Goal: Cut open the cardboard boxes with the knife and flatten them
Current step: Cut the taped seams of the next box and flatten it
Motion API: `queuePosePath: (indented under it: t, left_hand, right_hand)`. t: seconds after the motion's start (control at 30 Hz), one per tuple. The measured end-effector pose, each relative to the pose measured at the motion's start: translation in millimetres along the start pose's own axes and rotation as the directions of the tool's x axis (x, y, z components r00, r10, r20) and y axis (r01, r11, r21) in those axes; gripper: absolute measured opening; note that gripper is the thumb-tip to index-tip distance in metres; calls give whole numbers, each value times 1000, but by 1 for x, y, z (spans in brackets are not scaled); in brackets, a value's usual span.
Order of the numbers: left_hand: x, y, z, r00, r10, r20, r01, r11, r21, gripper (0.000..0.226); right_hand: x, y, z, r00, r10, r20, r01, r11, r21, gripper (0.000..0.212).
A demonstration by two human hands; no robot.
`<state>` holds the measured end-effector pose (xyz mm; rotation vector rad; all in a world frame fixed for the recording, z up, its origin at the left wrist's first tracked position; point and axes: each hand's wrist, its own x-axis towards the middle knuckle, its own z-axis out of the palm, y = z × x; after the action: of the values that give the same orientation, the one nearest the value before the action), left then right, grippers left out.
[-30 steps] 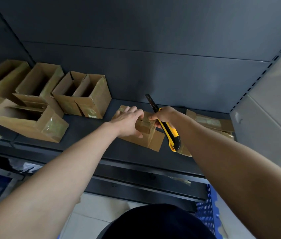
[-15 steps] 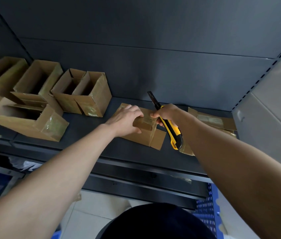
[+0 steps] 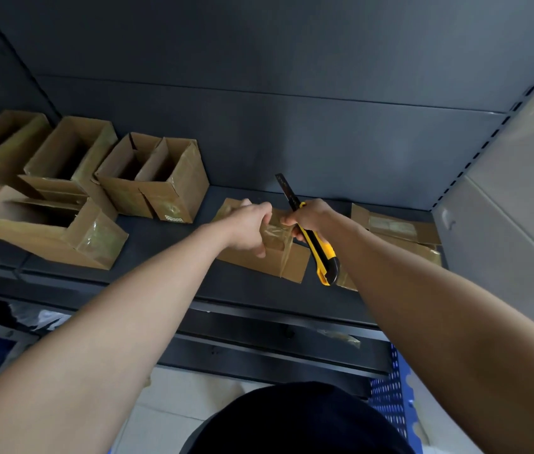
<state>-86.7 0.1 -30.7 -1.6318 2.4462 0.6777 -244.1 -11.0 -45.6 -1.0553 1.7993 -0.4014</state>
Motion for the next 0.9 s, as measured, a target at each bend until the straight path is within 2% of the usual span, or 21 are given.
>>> queuePosePath:
  t: [0.1,0.2,0.27,0.4,0.5,0.63,0.8,0.9]
  left_hand:
    - [1,-1,1,997,-47,68,56,989,-134,49]
    - [1,-2,1,998,-36,49,48,960,-275,30]
    - [1,-3,1,998,-52,25,57,964,-260,18]
    - [2,-6,-6,997,-53,58,64,977,-204,16]
    - [1,-10,-14,997,-28,75,40,986,-160,11]
    - [0,-11,-16,995,-15,96,27,993,-115,9]
    - [-1,-11,-18,992,-1,123,10,997,-75,10]
    - [-3,-10,-18,992,1,128,10,996,-85,13]
  right_hand:
    - [1,8,-1,1000,-24,19,25,1000,-12,28]
    - [-4,18,-11,998,-32,50,39,988,-151,51]
    - [-10,24,-23,997,-71,39,79,960,-270,60]
    - [-20,28,-53,975,-110,192,170,929,-328,31]
    - [-23,25,-63,953,-75,294,207,870,-448,23]
    - [-29,15,-60,940,-59,335,245,802,-545,24]
    - [-34,2,-45,932,-124,341,330,680,-655,43]
    - [-32,-4,-42,926,-77,369,330,639,-695,43]
